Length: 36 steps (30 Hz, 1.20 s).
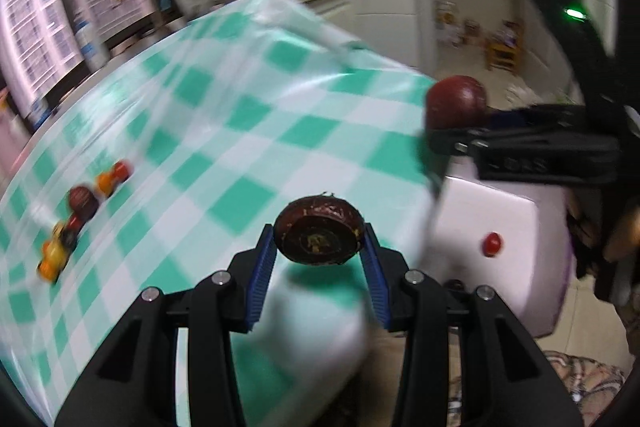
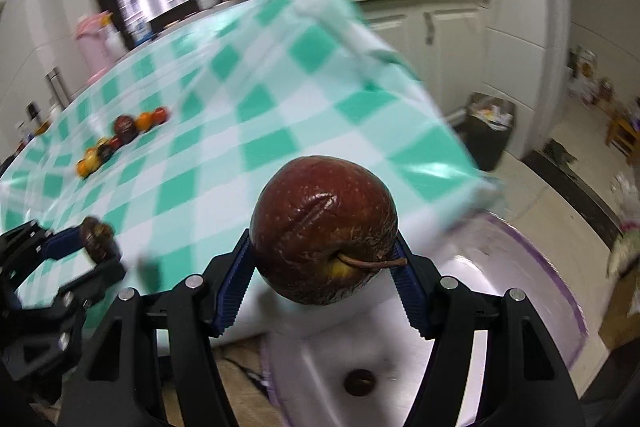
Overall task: Organize fruits
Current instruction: 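Carry the mangosteen and apple into the white box and release both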
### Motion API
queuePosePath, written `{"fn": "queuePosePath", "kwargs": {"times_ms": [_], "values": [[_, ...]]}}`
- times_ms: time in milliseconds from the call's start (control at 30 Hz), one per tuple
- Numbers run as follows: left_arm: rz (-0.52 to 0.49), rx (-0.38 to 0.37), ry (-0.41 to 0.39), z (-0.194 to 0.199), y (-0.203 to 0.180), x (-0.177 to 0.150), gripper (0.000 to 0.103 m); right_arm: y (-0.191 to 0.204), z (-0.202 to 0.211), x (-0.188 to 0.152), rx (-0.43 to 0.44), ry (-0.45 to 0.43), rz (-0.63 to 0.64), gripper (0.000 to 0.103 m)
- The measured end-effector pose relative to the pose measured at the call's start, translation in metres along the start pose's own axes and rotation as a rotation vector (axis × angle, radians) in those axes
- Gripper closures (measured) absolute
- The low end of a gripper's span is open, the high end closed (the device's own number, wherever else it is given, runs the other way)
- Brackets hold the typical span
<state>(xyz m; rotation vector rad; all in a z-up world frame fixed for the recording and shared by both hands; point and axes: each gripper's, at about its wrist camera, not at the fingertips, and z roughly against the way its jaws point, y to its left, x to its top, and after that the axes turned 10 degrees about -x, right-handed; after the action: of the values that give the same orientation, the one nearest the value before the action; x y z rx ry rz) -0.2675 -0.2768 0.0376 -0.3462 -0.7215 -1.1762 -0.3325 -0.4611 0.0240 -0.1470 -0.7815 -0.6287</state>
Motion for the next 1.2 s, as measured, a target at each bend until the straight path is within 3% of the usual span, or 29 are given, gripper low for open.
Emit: {"fn": "queuePosePath", "kwargs": {"times_ms": [333, 433, 567, 733, 833, 933, 1000, 1033, 1067, 1100, 1133, 1200], "values": [[-0.209, -0.193, 0.06, -0.035, -0.085, 0.015, 0.06, -0.078, -0.04, -0.029, -0.171, 0.126, -0.127, 0.039], [-0.24, -0.27, 0.124, -0.061, -0.104, 0.013, 0.06, -0.093, -0.063, -0.039, -0.226, 0.205, -0.13, 0.039], [-0.224, -0.362, 0.269, -0.115, -0.117, 0.002, 0.06, -0.109, -0.096, -0.051, -0.292, 0.316, -0.106, 0.039], [-0.175, -0.422, 0.426, -0.176, -0.12, -0.013, 0.06, -0.116, -0.136, -0.068, -0.339, 0.454, -0.084, 0.039], [-0.186, -0.422, 0.464, -0.194, -0.126, -0.022, 0.06, -0.116, -0.154, -0.078, -0.346, 0.525, -0.076, 0.039], [-0.198, -0.446, 0.473, -0.198, -0.132, -0.031, 0.059, -0.117, -0.165, -0.09, -0.361, 0.568, -0.068, 0.039], [-0.239, -0.435, 0.46, -0.195, -0.137, -0.034, 0.051, -0.118, -0.168, -0.094, -0.364, 0.585, -0.065, 0.038], [-0.259, -0.433, 0.446, -0.192, -0.14, -0.036, 0.041, -0.118, -0.166, -0.095, -0.362, 0.578, -0.072, 0.038], [-0.28, -0.435, 0.42, -0.186, -0.144, -0.034, 0.031, -0.12, -0.164, -0.092, -0.363, 0.563, -0.083, 0.035], [-0.302, -0.434, 0.386, -0.179, -0.148, -0.032, 0.026, -0.123, -0.161, -0.089, -0.365, 0.554, -0.089, 0.023], [-0.319, -0.427, 0.359, -0.173, -0.148, -0.031, 0.022, -0.125, -0.157, -0.085, -0.371, 0.544, -0.091, 0.018], [-0.363, -0.401, 0.292, -0.153, -0.151, -0.029, 0.019, -0.126, -0.149, -0.079, -0.383, 0.528, -0.089, 0.016]]}}
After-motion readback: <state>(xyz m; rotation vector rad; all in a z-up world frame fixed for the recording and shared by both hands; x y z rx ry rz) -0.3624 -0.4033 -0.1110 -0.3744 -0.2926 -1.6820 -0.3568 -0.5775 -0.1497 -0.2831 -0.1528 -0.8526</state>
